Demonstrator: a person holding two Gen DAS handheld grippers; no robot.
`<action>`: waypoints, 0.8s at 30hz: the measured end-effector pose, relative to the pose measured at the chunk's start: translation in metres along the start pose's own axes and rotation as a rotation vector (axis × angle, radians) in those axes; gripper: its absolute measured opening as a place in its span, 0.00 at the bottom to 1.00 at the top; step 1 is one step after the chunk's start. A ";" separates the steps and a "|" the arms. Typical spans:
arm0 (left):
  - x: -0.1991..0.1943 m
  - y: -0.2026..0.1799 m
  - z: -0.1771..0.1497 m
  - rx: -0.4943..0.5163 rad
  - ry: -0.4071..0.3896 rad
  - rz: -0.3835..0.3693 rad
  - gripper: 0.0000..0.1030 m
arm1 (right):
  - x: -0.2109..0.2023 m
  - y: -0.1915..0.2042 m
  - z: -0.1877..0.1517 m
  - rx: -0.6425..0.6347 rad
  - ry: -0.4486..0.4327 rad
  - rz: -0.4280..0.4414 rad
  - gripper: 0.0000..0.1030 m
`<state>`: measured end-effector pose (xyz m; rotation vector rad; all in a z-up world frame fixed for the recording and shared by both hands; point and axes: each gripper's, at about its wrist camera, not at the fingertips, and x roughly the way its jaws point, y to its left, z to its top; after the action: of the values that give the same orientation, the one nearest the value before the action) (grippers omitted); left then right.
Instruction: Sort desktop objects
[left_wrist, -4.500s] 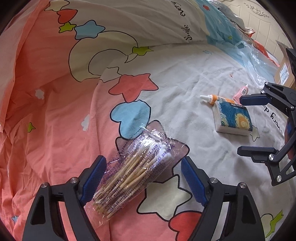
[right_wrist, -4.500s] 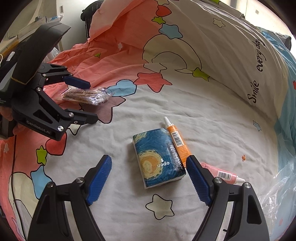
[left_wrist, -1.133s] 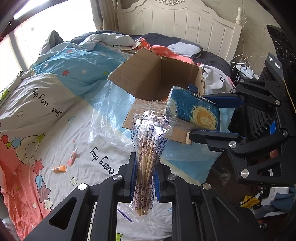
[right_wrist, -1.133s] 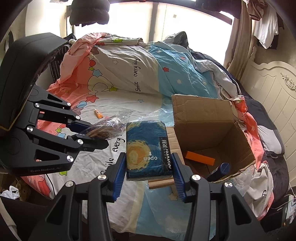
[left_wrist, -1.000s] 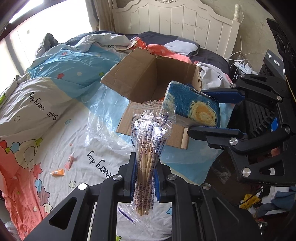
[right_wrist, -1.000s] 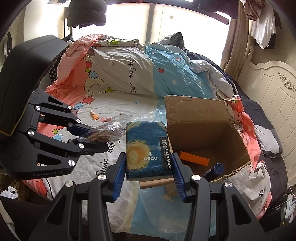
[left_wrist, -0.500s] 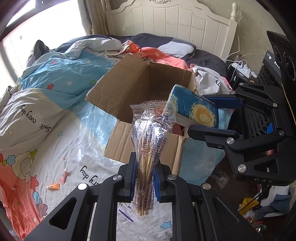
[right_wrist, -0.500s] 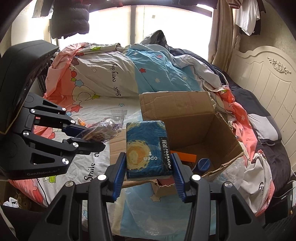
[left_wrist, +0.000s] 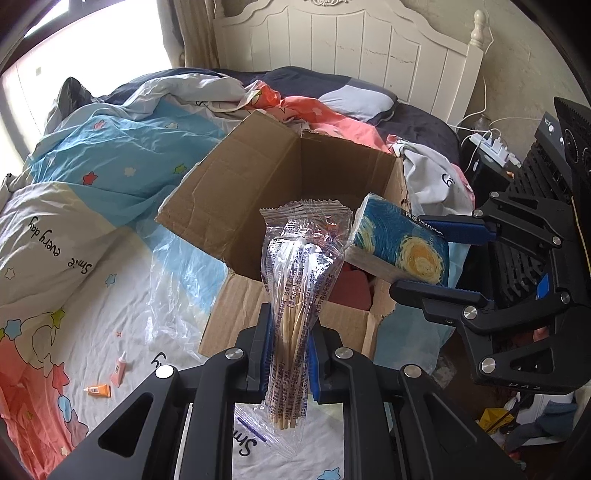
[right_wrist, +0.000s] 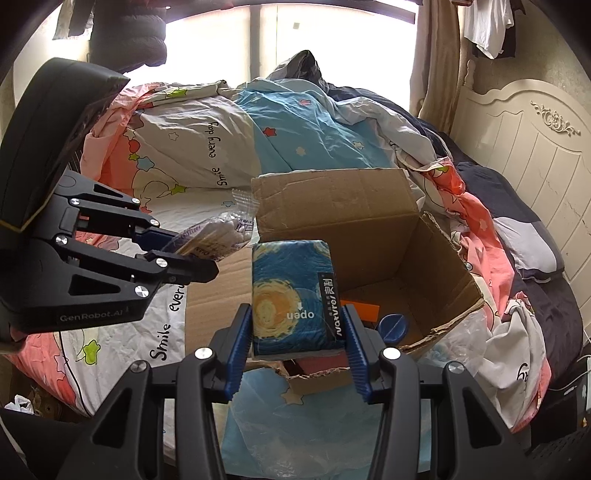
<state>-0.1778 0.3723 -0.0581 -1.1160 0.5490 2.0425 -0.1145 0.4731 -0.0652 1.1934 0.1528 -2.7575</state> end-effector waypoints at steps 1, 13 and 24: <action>0.002 0.000 0.003 0.003 -0.001 -0.001 0.15 | 0.001 -0.002 0.000 0.003 -0.001 -0.002 0.43; 0.041 -0.014 0.030 0.026 -0.007 -0.027 0.15 | 0.028 -0.037 -0.005 0.037 0.028 -0.041 0.43; 0.068 -0.022 0.046 0.031 -0.010 -0.044 0.15 | 0.043 -0.071 -0.009 0.054 0.070 -0.049 0.43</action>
<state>-0.2097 0.4440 -0.0918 -1.0899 0.5444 1.9950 -0.1486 0.5410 -0.0998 1.3173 0.1165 -2.7799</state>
